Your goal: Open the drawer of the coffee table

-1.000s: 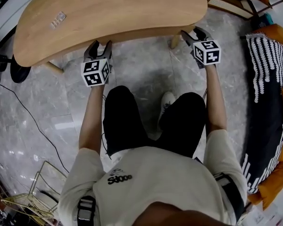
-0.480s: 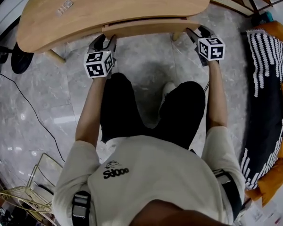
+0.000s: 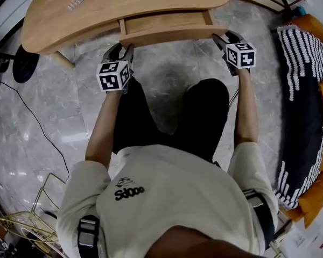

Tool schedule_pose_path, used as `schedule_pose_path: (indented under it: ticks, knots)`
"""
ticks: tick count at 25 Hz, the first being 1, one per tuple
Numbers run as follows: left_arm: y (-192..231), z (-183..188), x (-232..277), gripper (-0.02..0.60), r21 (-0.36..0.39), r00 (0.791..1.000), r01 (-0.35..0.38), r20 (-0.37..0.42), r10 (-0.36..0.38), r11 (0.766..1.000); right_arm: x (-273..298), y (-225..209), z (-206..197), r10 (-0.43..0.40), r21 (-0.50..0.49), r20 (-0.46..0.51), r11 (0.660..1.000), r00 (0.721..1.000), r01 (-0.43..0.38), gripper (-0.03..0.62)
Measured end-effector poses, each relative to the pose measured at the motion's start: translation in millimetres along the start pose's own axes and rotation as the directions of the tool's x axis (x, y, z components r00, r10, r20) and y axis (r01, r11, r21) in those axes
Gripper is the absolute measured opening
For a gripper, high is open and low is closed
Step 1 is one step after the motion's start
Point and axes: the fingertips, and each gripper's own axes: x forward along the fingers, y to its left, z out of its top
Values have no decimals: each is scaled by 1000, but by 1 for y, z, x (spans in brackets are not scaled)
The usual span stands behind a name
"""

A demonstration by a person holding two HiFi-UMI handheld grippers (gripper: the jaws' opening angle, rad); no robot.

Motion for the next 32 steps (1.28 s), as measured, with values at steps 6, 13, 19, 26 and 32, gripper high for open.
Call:
schedule_pose_path:
  ticks: [6,13,19,26,32]
  knots:
    - [-11,-11,-18,163,5,1000,7,-23,-7,1000,-18,11,-13,1,9,13,1000,1000,-1,233]
    - [-23,-24,-38,161,-5,999,10,-44,-10,1000,-42,27,-31,-12,36,21,999,1000,11,233]
    - [-23,-24,-43,161,-7,998,13,-56,-13,1000,-46,30,-29,-17,46,13,999,1000,16,233]
    - [-34,-29,-57,161,-6,997,33,-64,-33,999,-59,32,-34,-13,52,20,999,1000,11,233]
    - [-51,-42,-77,160,-38,995,58,-80,-61,998,-78,39,-51,-4,59,1,998,1000,4,233]
